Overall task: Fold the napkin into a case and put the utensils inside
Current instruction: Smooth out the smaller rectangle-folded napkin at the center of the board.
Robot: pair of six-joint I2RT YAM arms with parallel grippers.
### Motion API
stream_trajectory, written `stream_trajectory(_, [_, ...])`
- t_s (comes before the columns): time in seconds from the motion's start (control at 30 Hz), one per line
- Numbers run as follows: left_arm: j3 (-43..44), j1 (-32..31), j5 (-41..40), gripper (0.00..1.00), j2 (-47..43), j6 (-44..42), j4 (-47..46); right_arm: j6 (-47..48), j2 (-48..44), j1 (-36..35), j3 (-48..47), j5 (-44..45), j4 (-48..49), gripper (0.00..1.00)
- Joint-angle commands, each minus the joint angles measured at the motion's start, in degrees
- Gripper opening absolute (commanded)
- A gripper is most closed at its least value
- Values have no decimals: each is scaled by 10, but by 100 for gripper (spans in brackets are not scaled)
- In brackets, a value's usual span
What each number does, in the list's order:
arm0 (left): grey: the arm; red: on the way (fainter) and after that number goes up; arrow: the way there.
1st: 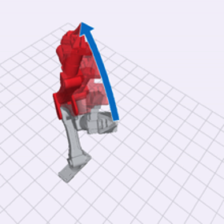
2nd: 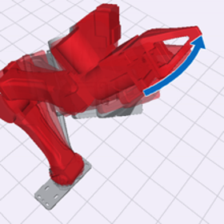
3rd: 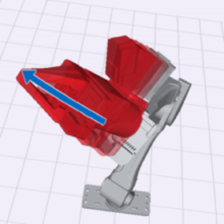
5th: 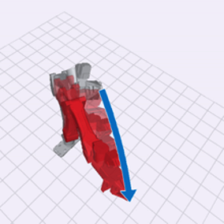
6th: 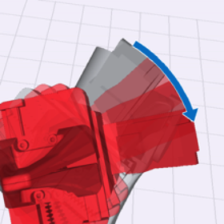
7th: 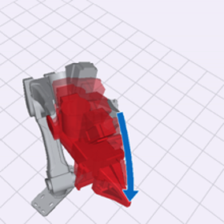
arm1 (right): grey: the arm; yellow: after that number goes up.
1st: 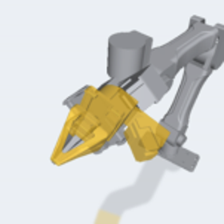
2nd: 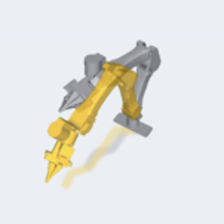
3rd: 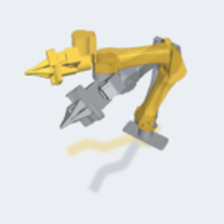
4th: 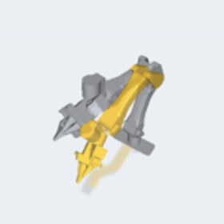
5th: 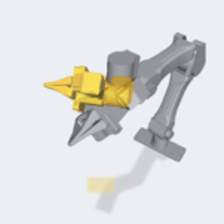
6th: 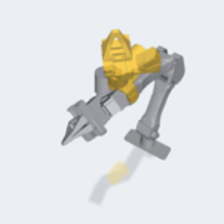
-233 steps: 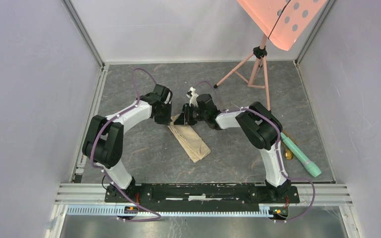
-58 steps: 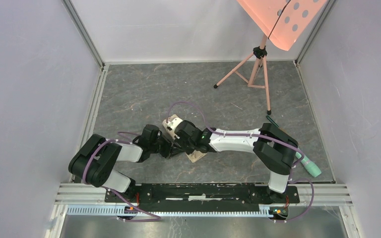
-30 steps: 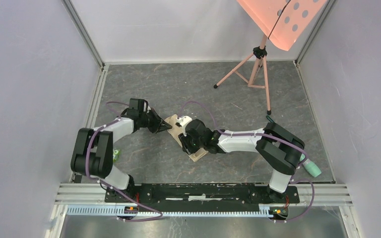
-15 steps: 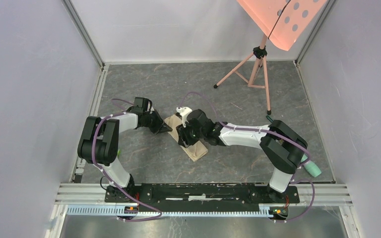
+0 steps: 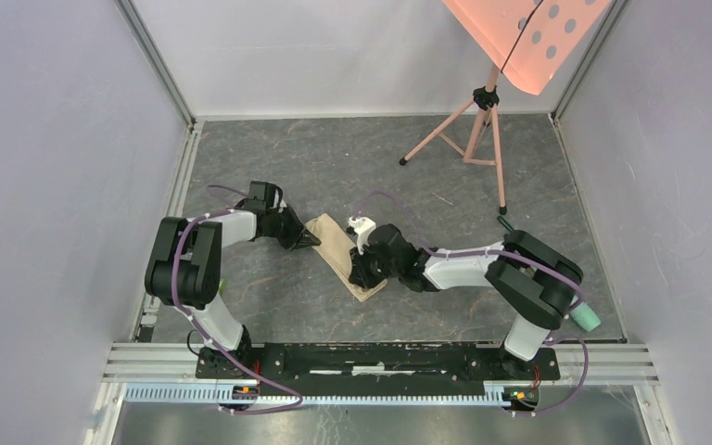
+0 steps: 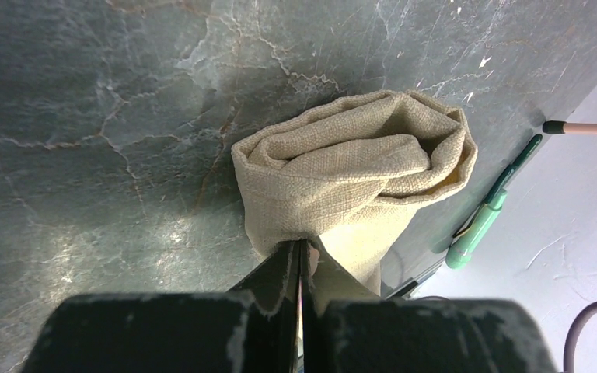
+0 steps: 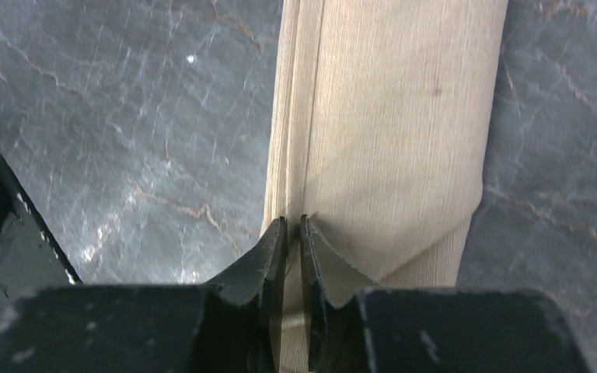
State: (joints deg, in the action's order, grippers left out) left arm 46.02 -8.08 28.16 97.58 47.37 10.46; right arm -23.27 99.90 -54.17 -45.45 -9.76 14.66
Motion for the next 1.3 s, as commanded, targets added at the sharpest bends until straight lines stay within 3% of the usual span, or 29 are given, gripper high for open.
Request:
stream_trajectory(0.0, [0,16,-94,2,27,-33,30,16,-38,-12,38,27,-42,20])
stream_trajectory(0.17, [6,15,-91,2,22,-46,34,44,-54,-12,-41,24,-96,26])
stream_trajectory(0.33, [23,8,-54,2,0,-68,46,52,-19,-12,-70,40,-89,31])
stream_trajectory(0.4, [40,8,-12,10,-18,-84,61,47,0,-12,-61,36,-80,31])
stream_trajectory(0.47, [57,8,6,26,-46,-102,88,41,10,-12,-65,26,-79,31])
stream_trajectory(0.57, [83,18,-7,34,-85,-125,133,28,12,-3,-87,14,-65,38])
stream_trajectory(0.67, [91,43,-21,35,-93,-128,147,6,38,20,-133,-20,-61,39])
stream_trajectory(0.83, [100,68,-13,27,-59,-125,140,-11,87,39,-221,-32,-59,39])
stream_trajectory(1.07, [116,68,-11,25,-13,-121,125,-43,172,54,-317,-38,-36,17])
stream_trajectory(1.27, [110,59,2,23,22,-116,108,-64,252,53,-357,-26,-29,8])
